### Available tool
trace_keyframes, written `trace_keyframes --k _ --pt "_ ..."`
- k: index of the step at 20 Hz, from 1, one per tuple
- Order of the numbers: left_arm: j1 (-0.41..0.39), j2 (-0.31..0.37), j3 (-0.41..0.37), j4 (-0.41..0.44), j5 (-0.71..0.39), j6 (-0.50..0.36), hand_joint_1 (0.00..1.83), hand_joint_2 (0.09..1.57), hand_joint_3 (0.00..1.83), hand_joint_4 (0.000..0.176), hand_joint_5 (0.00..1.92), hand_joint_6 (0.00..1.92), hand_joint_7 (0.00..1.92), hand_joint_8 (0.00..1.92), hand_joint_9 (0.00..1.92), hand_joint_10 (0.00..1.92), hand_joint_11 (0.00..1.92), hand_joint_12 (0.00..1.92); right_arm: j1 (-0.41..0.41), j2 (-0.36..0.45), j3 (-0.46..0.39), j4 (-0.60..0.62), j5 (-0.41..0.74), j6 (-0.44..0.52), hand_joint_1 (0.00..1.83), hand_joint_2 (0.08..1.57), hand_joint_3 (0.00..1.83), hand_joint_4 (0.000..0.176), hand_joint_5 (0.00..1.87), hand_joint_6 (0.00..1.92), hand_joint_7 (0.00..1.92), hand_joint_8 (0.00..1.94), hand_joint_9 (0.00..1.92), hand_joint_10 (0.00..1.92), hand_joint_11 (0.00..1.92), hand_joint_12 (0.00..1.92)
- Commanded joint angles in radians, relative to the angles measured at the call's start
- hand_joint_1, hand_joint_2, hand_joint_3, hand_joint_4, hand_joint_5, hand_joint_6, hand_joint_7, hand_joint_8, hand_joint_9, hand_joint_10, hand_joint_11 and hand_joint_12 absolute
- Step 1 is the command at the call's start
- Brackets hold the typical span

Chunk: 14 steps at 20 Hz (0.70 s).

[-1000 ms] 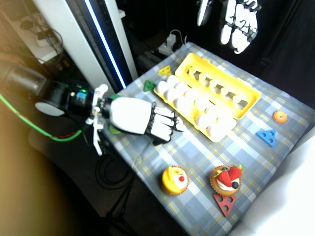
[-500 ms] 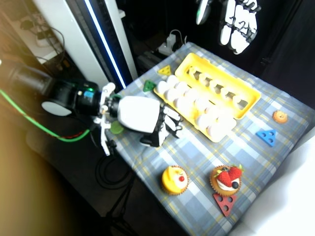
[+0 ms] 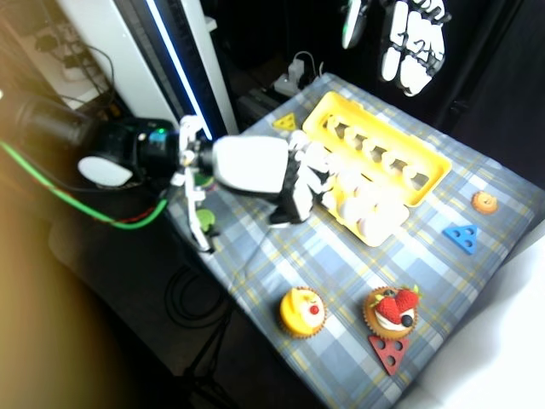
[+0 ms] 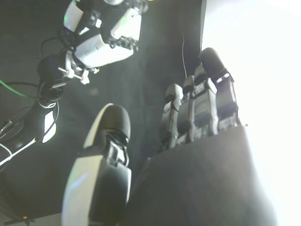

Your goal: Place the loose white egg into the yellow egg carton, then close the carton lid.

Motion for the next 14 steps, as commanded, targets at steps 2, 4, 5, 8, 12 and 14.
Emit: trace_keyframes --k 2,4,5,8,12,14 --pt "-0.008 -0.002 0.006 -0.034 -0.101 -0.006 0.42 1.41 0.0 0.034 0.25 0.0 0.12 0.0 0.12 0.01 0.0 0.97 0.027 -0.017 0.011 -0.015 0.118 -0.002 1.31 1.32 0.01 0.0 0.54 1.54 0.6 1.59 0.59 1.76 0.39 1.91" --pt "-0.008 -0.008 0.01 -0.034 -0.1 -0.006 0.36 1.43 0.0 0.025 0.25 0.0 0.1 0.0 0.11 0.0 0.0 0.86 0.04 -0.043 0.021 -0.023 0.114 -0.002 1.31 1.32 0.0 0.0 0.41 1.56 0.65 1.55 0.67 1.73 0.42 1.92" --pt "-0.008 -0.01 0.011 -0.034 -0.1 -0.006 0.35 1.44 0.0 0.025 0.25 0.0 0.1 0.0 0.11 0.0 0.0 0.86 0.046 -0.061 0.03 -0.027 0.104 -0.002 1.31 1.32 0.0 0.0 0.41 1.55 0.66 1.55 0.68 1.72 0.44 1.92" --pt "-0.008 -0.012 0.012 -0.034 -0.098 -0.006 0.37 1.44 0.0 0.021 0.25 0.0 0.11 0.0 0.09 0.0 0.0 0.86 0.052 -0.078 0.038 -0.028 0.089 -0.002 1.28 1.29 0.0 0.0 0.27 1.01 0.64 1.53 0.44 1.42 0.18 1.83" --pt "-0.005 -0.01 0.011 -0.04 -0.1 -0.006 0.33 1.45 0.0 0.054 0.22 0.01 0.07 0.0 0.05 0.01 0.0 0.61 0.052 -0.078 0.033 -0.012 0.09 0.015 0.96 1.21 0.0 0.037 0.0 0.0 0.0 0.01 0.0 0.02 0.0 0.29" --pt "0.002 -0.005 0.01 -0.048 -0.108 -0.006 0.43 1.43 0.0 0.029 0.25 0.01 0.12 0.01 0.09 0.02 0.0 0.74 0.052 -0.065 0.021 -0.002 0.099 0.015 1.01 1.26 0.02 0.0 0.0 0.0 0.0 0.0 0.0 0.0 0.0 0.01"
